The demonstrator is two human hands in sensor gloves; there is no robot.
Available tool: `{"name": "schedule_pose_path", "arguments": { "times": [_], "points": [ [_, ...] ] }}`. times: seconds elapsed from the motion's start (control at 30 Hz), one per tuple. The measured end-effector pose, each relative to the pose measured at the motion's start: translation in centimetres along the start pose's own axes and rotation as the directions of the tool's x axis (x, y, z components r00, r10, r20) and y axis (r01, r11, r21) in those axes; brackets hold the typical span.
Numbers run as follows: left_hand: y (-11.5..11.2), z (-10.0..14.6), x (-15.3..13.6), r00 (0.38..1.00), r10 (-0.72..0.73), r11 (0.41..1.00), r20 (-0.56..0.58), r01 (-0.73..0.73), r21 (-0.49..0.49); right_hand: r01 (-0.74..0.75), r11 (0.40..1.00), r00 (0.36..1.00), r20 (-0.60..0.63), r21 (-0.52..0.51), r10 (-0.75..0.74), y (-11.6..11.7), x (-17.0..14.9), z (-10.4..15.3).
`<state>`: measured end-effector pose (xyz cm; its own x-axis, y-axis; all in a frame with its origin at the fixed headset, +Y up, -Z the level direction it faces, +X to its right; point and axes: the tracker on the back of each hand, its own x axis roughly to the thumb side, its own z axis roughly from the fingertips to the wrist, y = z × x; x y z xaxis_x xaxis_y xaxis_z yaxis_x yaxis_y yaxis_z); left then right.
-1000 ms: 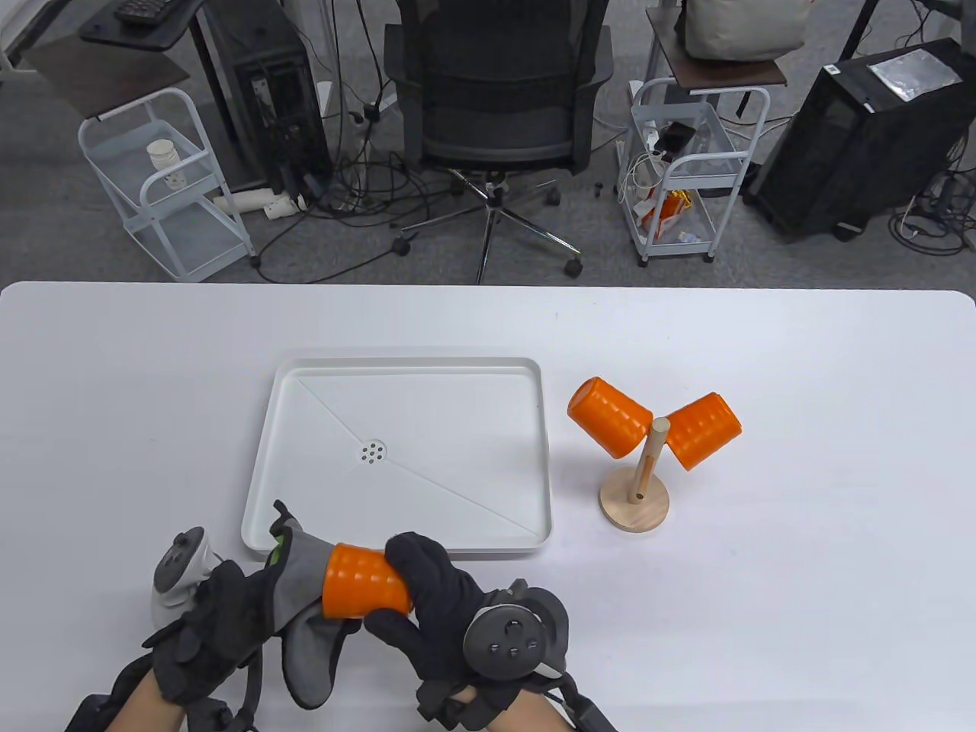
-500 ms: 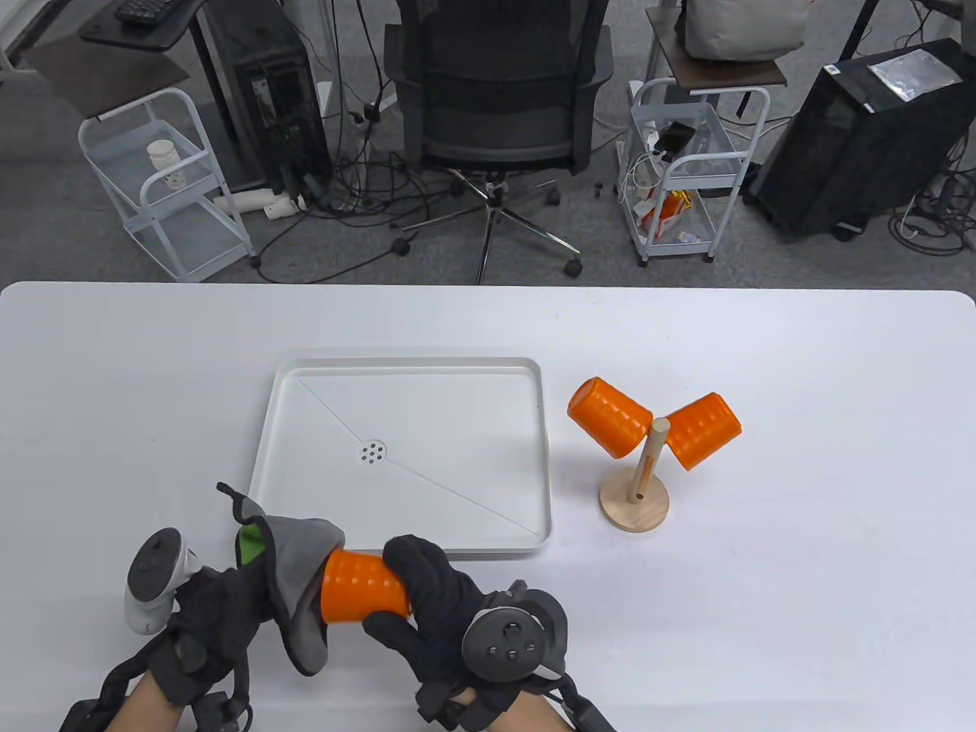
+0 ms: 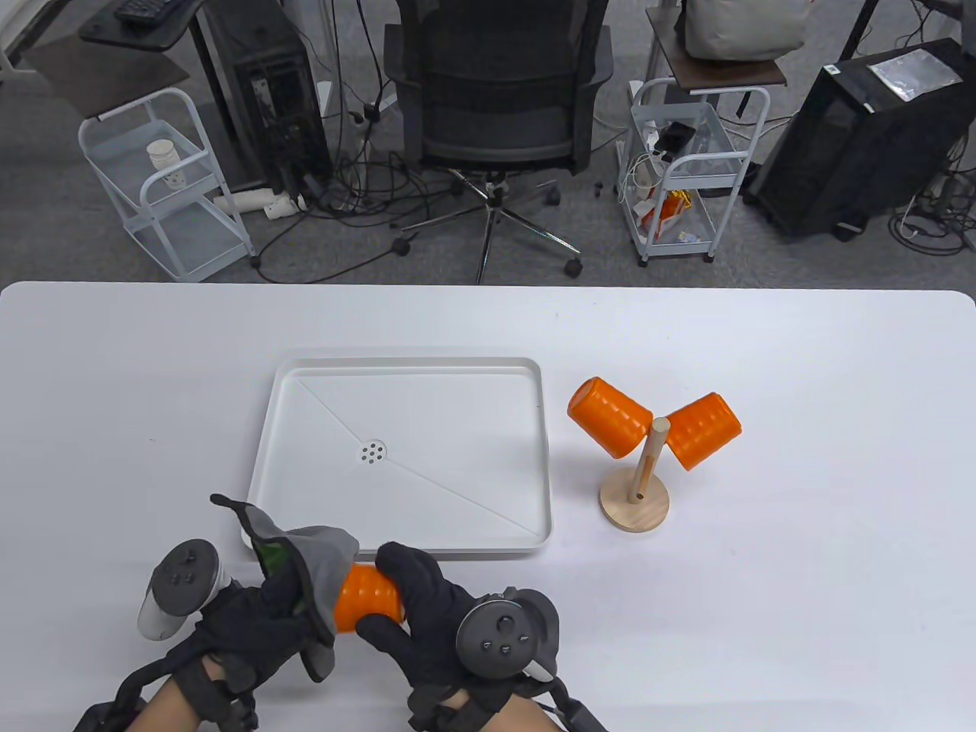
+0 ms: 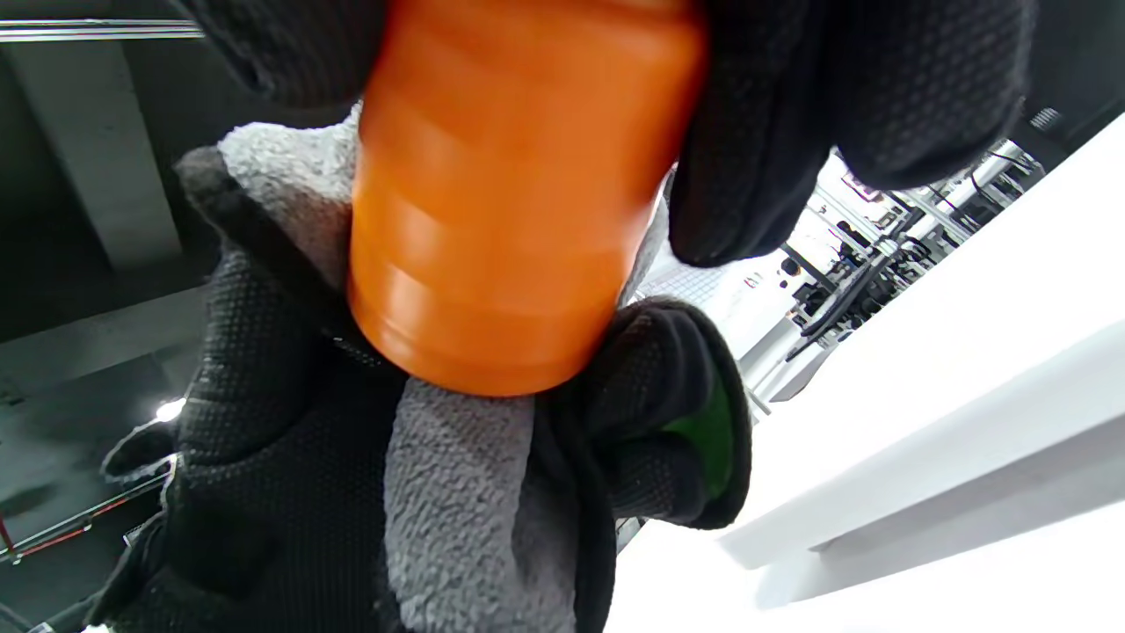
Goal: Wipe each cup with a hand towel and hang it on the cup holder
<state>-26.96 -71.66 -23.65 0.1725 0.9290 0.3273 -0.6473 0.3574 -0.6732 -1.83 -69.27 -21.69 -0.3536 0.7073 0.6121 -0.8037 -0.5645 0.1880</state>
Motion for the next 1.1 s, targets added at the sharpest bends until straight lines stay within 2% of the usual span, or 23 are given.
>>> {"name": "schedule_pose_path", "arguments": {
  "times": [0.17,0.3,0.47,0.73,0.93,1.1],
  "points": [
    [-0.7,-0.3,0.6,0.989,-0.146,0.989,-0.012,0.145,-0.018,0.105,0.994,0.99,-0.1,0.005,-0.104,0.1,-0.8,0.0],
    [-1.3,-0.4,1.2,0.962,-0.273,0.961,0.0,0.273,-0.036,0.228,0.974,0.954,-0.204,0.008,-0.221,0.2,-1.7,0.0],
    [-1.8,-0.4,1.7,0.928,-0.373,0.927,0.021,0.373,-0.046,0.304,0.953,0.914,-0.286,0.008,-0.289,0.1,-2.3,0.0],
    [-2.6,-0.4,2.7,0.83,-0.556,0.829,0.048,0.558,-0.043,0.406,0.914,0.842,-0.394,0.011,-0.369,0.0,-3.4,0.2],
    [-2.4,-0.3,2.2,0.882,-0.471,0.881,0.026,0.471,-0.027,0.385,0.923,0.869,-0.342,0.012,-0.358,0.0,-3.2,0.2],
    [-2.1,-0.3,1.7,0.917,-0.399,0.917,0.004,0.399,-0.02,0.316,0.949,0.92,-0.249,0.014,-0.303,0.0,-2.6,0.1]
  ]
}}
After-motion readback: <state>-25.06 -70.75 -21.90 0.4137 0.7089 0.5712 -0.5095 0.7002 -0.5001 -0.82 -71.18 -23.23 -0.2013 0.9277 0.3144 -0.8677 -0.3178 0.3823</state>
